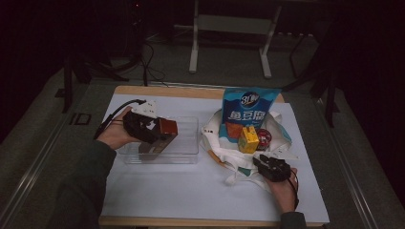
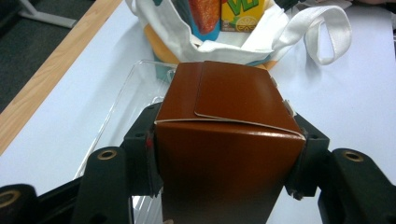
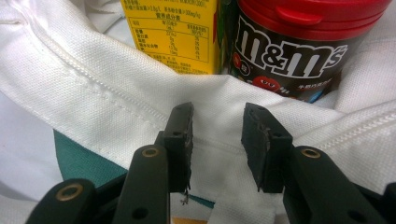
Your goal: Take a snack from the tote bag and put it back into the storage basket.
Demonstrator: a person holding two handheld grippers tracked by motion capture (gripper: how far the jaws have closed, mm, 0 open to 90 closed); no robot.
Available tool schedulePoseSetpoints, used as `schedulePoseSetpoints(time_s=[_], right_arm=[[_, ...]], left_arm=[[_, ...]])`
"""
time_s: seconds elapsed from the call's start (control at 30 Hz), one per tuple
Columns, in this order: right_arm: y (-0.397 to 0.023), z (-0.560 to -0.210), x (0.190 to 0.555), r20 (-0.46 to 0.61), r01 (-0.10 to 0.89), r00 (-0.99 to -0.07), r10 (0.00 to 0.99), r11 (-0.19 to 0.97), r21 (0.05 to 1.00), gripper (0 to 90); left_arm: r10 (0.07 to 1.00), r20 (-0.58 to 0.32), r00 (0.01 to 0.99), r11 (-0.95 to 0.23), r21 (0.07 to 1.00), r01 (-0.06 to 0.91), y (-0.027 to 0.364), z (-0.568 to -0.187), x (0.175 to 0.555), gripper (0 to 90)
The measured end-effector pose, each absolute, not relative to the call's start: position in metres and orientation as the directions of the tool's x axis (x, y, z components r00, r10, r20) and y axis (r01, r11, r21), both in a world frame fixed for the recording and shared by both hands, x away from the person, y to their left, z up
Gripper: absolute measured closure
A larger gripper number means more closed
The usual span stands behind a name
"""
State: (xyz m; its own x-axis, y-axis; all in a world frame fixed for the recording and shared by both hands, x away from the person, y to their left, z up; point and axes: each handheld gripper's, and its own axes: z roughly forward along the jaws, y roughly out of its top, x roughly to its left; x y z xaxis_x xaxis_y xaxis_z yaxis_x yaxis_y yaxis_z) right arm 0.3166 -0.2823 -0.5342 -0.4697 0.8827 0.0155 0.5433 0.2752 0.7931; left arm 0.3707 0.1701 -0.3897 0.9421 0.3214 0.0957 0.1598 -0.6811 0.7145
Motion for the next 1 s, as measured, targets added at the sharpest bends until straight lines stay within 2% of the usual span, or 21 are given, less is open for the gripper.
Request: schedulePoseSetpoints(time_s=[0.63,1.0], right_arm=[[-0.282,-0.534,0.317,0.017,0.544,-0.469,0.883,0.274,0.793,63.5],[-0.283,-0.534,0.317,0.018,0.544,-0.47,0.882,0.274,0.793,63.5]], left_arm=[[0.261,0.106,0.96,-0.741,0.659,0.128,0.129,-0.402,0.378,40.4],[0.236,0.084,0.968,-0.767,0.628,0.133,0.115,-0.414,0.38,39.2]])
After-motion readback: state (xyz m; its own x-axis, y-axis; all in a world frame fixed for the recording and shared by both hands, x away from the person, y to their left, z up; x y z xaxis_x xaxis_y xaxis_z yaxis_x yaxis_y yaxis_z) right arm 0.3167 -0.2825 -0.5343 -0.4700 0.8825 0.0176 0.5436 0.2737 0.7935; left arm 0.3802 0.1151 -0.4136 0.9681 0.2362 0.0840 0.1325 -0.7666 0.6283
